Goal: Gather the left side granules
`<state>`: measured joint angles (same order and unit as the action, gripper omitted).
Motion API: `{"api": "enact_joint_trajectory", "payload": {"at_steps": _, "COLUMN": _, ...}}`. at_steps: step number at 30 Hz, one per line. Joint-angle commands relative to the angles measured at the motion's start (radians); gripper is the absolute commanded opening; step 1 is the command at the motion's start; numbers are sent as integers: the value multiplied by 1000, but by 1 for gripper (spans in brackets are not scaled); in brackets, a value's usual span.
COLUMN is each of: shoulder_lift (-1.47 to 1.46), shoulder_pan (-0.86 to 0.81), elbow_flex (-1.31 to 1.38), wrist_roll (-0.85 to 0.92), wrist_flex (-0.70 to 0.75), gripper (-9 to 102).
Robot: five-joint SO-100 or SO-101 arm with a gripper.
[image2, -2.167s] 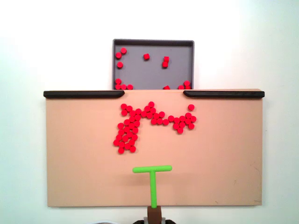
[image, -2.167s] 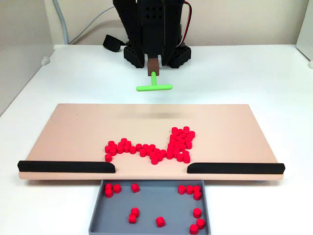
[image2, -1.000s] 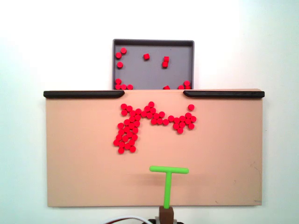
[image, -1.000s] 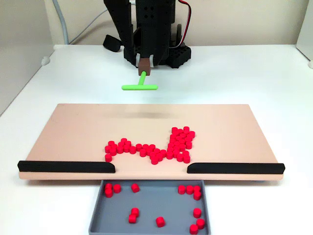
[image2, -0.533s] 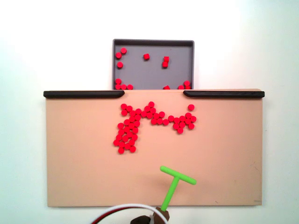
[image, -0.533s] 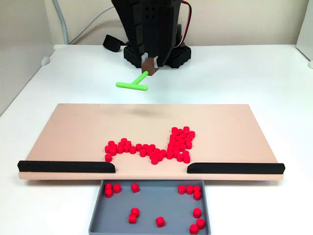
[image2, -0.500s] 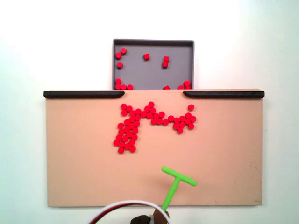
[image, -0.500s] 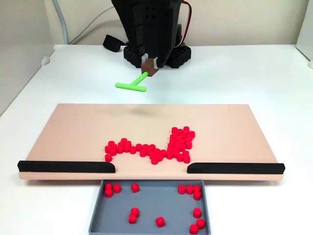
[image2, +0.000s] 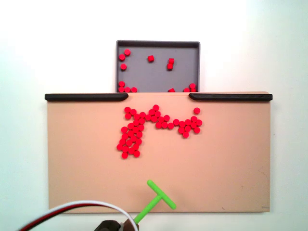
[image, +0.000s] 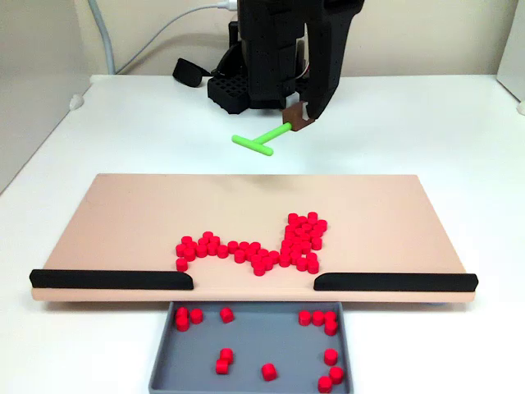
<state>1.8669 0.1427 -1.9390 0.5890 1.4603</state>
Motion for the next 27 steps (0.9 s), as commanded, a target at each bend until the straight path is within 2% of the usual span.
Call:
{"api": "enact_joint_trajectory", "payload": {"at_steps": 1, "shoulder_lift": -2, "shoulder_pan": 31, "elbow_flex": 23, "wrist_roll": -81, "wrist_flex": -2, "gripper": 0}}
{"api": "enact_joint_trajectory", "payload": {"at_steps": 27, "shoulder_lift": -339, "shoulder_pan": 229, "elbow_flex": 400, "wrist_roll": -667, "wrist_flex": 0, "gripper": 0}}
